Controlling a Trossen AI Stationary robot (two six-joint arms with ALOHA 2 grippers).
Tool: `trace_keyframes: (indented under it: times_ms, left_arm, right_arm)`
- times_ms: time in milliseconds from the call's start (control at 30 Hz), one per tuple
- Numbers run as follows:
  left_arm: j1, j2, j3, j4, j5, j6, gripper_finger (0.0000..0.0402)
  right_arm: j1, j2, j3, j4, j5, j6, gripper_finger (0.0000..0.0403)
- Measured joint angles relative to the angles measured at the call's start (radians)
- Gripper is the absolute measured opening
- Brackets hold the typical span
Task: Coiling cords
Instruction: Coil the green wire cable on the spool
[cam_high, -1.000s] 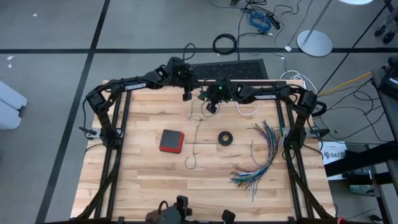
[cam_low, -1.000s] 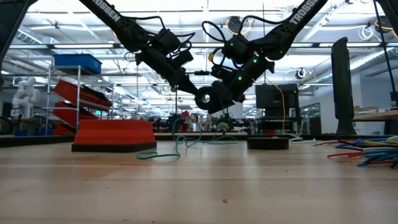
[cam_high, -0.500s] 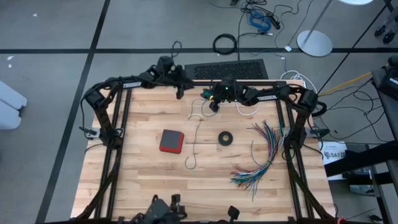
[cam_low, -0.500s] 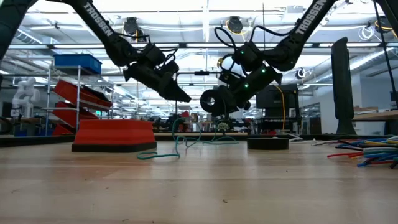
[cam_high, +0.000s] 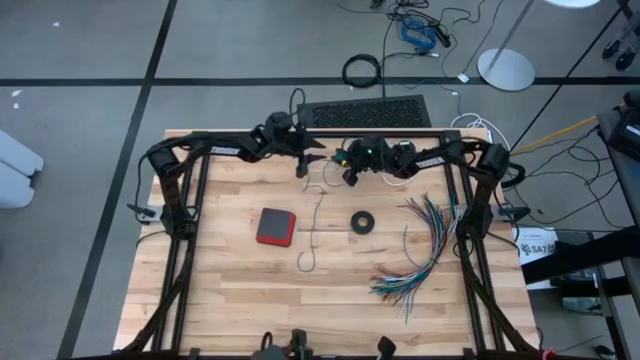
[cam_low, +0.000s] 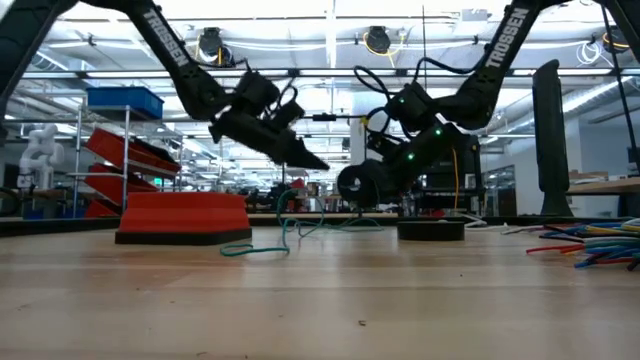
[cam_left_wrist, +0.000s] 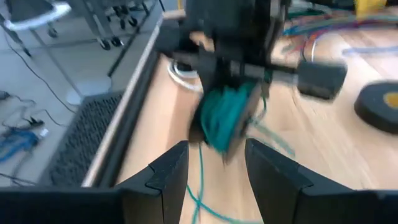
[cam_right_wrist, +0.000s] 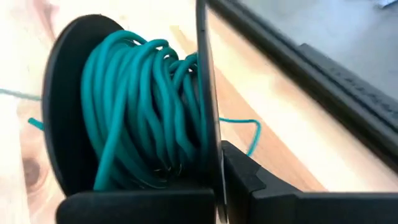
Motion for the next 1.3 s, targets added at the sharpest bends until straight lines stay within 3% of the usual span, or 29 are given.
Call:
trace_keyframes:
  times_ms: [300,433,633,867,1300]
  left_arm:
    - [-0.011,0.067,0.060,-0.097,0.087,0.056,0.0167]
    - [-0.016,0.072,0.070,-0.098,-0.066,-0.002,0.0167]
    - [0.003,0.147,0.140,-0.112,-0.007,-0.130,0.0167]
    - [0.007,0.215,0.284,-0.287,0.026,-0.133,0.0167]
    - [-0.018,0.272,0.381,-0.355,-0.039,-0.125,0.0167]
  right_arm:
    - [0.004,-0.003,-0.089,0.166,0.018,0.034,0.0000]
    - [0.006,-0.012,-0.113,0.208,0.017,0.034,0.0000]
    - [0.035,-0.041,-0.145,0.319,0.014,0.021,0.0000]
    - [0.056,-0.071,-0.154,0.325,0.010,0.007,0.0000]
    - [0.066,-0.074,-0.154,0.367,-0.052,0.027,0.0000]
